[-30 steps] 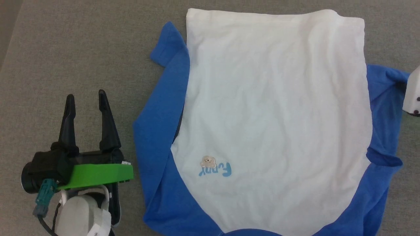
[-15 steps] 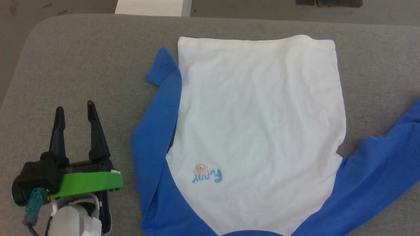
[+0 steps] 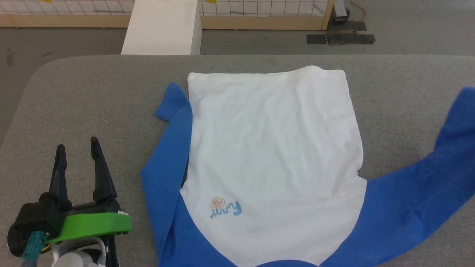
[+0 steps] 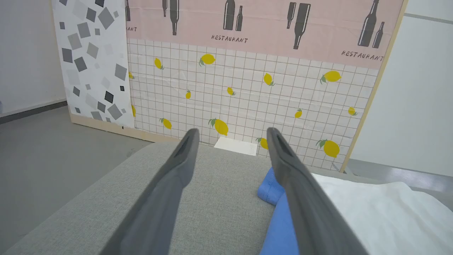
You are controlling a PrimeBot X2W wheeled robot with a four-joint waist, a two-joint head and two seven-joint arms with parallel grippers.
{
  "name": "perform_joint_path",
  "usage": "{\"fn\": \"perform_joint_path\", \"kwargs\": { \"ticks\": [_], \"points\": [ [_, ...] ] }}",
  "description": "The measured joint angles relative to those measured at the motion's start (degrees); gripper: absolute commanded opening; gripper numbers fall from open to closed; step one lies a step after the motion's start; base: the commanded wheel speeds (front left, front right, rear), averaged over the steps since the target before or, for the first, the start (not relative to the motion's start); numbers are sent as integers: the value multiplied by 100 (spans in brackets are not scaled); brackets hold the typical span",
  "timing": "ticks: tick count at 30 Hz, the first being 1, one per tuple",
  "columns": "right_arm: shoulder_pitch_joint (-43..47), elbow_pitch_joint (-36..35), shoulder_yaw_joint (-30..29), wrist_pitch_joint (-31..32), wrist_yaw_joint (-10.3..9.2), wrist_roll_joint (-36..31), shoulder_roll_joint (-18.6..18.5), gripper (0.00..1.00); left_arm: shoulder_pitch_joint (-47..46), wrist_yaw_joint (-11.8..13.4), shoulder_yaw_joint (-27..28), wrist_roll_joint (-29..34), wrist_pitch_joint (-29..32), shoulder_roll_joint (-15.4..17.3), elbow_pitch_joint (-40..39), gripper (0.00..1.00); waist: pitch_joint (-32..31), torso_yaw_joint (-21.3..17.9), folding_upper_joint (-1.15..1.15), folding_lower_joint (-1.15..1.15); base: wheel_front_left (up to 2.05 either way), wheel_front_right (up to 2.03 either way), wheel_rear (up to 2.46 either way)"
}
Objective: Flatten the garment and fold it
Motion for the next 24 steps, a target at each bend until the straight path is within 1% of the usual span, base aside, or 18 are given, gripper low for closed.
{"fn": "perform_joint_path", "kwargs": {
  "ticks": [6,7,8,10,13,15,19,24],
  "points": [
    [358,-1225,1313,274,0,850,44,0,106,0,19,-18,0,-5,-11,100,-221,-90,0,0,0,0,0],
    [377,-1399,1512,297,0,1002,101,0,122,0,24,-18,0,-8,-11,100,-253,-96,0,0,0,0,0],
    [383,-1530,1707,316,-1,1143,191,0,141,0,25,-18,0,-9,-11,100,-286,-99,0,0,0,0,0],
    [386,-1680,2129,339,0,1212,266,0,175,0,30,-18,0,-10,-13,100,-332,-95,0,0,0,0,0],
    [382,-1691,2583,274,-2,1344,615,0,202,1,20,-51,0,-11,-13,100,-356,-44,0,0,0,0,0],
    [366,-1577,2954,180,-2,1466,902,0,201,1,-21,-51,0,-11,-9,100,-349,15,0,0,0,0,0],
    [198,-1227,3710,20,-2,1592,1269,0,201,12,-60,-87,0,-12,-2,100,-315,144,0,0,0,0,0],
    [-16,-705,4473,-181,-2,1704,1650,0,200,18,-113,-98,0,-13,11,100,-259,323,0,0,0,0,0]
  ]
}}
